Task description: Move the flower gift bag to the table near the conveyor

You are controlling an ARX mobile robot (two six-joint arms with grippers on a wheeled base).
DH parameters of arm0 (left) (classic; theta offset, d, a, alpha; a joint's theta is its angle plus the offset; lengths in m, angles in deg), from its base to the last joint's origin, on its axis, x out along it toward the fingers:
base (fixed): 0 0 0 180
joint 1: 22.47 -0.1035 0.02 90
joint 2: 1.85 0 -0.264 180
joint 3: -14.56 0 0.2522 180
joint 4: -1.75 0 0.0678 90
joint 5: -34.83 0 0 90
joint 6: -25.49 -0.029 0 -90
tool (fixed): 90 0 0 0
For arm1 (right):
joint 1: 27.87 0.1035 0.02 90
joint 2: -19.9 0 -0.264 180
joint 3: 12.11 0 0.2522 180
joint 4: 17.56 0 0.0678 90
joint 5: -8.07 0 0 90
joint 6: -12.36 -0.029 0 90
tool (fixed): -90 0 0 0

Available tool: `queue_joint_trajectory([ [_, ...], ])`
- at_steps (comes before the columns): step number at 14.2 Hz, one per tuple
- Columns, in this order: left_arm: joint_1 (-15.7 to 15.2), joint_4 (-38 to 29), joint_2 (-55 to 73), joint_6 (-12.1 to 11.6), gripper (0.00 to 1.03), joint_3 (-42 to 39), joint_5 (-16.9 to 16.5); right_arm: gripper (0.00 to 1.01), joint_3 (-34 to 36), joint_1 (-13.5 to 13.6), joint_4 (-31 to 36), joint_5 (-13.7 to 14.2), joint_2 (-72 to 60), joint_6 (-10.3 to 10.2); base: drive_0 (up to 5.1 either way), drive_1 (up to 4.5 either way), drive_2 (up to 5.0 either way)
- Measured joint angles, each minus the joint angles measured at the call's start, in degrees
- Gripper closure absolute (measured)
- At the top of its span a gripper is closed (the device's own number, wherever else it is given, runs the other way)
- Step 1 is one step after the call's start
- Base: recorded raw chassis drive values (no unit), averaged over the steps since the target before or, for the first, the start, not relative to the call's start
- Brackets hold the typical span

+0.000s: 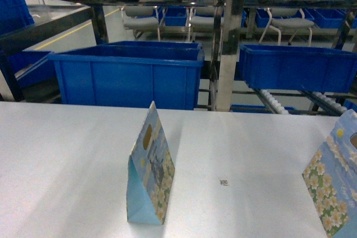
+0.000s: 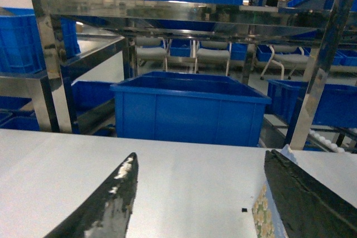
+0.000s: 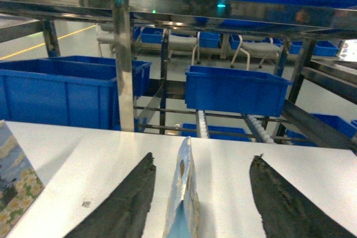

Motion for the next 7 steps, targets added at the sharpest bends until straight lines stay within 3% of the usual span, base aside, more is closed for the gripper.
queue_joint_trajectory([
  [1,-4.76,5.20,-4.37,-1.42,0.74,0.00,-5.33,0.84,2.23,-7.89,-1.11,-9.31,2.91,-0.20,0.0,0.00,0.0],
  [2,-12.70,17.86,-14.58,-1.49,1.01,0.02,-13.22,0.99,3.41,-19.23,-1.92,-19.71,4.90,-0.28,0.0,0.00,0.0],
  [4,-12.41,17.81,-15.58,-1.57,1.01,0.04,-13.31,0.99,4.46,-19.12,-1.29,-21.16,6.25,-0.28,0.0,0.00,0.0],
  [7,-12.57,17.59,-15.61,-1.55,1.01,0.04,-13.07,0.99,5.57,-19.21,-2.05,-21.18,7.30,-0.28,0.0,0.00,0.0],
])
